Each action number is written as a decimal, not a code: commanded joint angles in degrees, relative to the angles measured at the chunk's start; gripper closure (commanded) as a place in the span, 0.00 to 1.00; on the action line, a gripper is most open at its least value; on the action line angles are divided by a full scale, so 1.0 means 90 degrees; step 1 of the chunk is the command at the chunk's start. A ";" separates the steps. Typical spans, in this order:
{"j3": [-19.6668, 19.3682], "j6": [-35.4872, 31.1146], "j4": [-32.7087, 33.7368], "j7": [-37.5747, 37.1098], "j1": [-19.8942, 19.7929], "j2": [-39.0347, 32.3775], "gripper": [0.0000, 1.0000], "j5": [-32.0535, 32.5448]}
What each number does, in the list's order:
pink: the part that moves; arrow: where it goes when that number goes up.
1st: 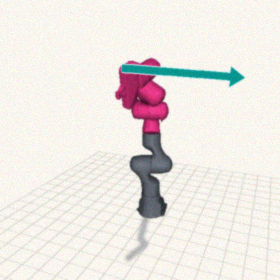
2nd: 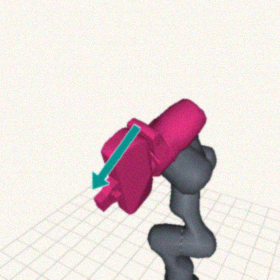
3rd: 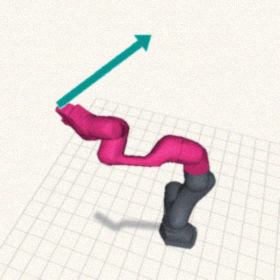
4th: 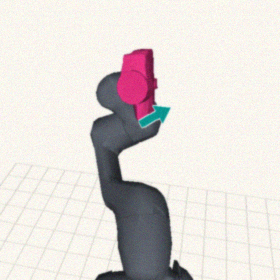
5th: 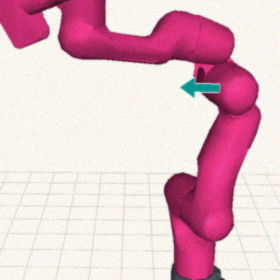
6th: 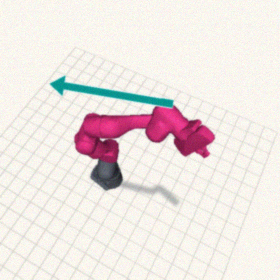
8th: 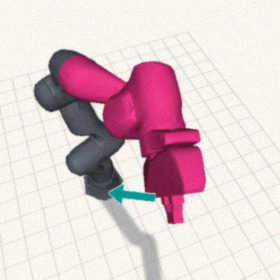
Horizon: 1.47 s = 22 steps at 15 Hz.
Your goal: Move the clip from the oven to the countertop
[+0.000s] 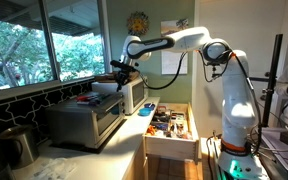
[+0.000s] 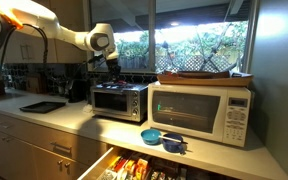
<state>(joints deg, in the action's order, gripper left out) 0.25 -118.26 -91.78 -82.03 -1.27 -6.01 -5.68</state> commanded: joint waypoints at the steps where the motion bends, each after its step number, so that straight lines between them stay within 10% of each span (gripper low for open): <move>1: 0.0158 0.0881 -0.0914 0.0674 0.0235 0.0998 0.92 -0.0330; 22: 0.1067 0.0682 -0.1401 0.1619 0.1232 0.0238 0.93 -0.1144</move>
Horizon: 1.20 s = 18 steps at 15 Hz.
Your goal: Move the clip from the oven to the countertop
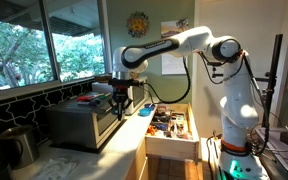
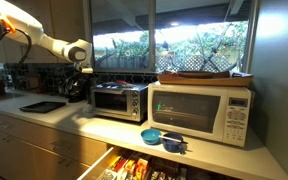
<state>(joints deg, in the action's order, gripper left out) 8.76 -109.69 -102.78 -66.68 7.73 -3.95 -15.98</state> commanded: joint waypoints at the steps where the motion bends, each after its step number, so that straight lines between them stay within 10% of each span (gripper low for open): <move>1: 0.0107 -0.0499 -0.0356 -0.0119 0.0244 0.0169 0.95 0.0006; 18: 0.0074 0.0037 0.1908 -0.1600 0.1204 -0.2438 0.94 0.1841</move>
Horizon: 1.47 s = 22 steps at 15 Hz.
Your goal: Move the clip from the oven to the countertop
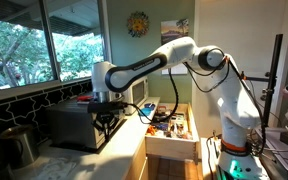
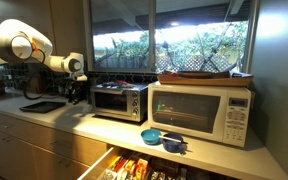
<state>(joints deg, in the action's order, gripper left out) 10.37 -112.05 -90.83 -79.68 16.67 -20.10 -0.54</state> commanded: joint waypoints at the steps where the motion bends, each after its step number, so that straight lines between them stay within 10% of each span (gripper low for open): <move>1: -0.0162 0.0469 0.0750 -0.0227 0.0288 -0.0832 0.94 0.0186; 9: -0.0384 0.1018 0.1225 -0.0483 0.0498 -0.1280 0.95 0.0272; 22: -0.0648 0.0900 0.2133 -0.3093 0.1104 -0.2124 0.95 0.0852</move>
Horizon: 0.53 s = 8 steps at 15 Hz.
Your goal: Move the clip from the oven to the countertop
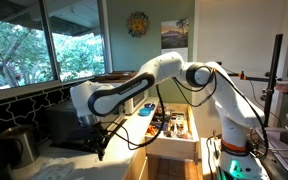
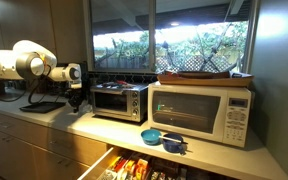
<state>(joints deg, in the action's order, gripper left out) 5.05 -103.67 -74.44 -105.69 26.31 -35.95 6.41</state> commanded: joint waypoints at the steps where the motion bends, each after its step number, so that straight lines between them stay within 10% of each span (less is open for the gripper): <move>1: -0.0077 -0.0011 0.0376 -0.0206 0.0032 -0.0456 0.95 0.0092; 5: -0.0162 0.0135 0.0653 -0.0190 0.0045 -0.0711 0.96 0.0115; 6: -0.0164 0.0177 0.0722 -0.0149 0.0035 -0.0761 0.66 0.0095; 8: -0.0180 0.0271 0.0881 -0.0117 0.0044 -0.0846 0.60 0.0098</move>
<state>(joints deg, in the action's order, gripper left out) 3.78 -103.39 -70.22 -106.35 26.27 -41.38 6.47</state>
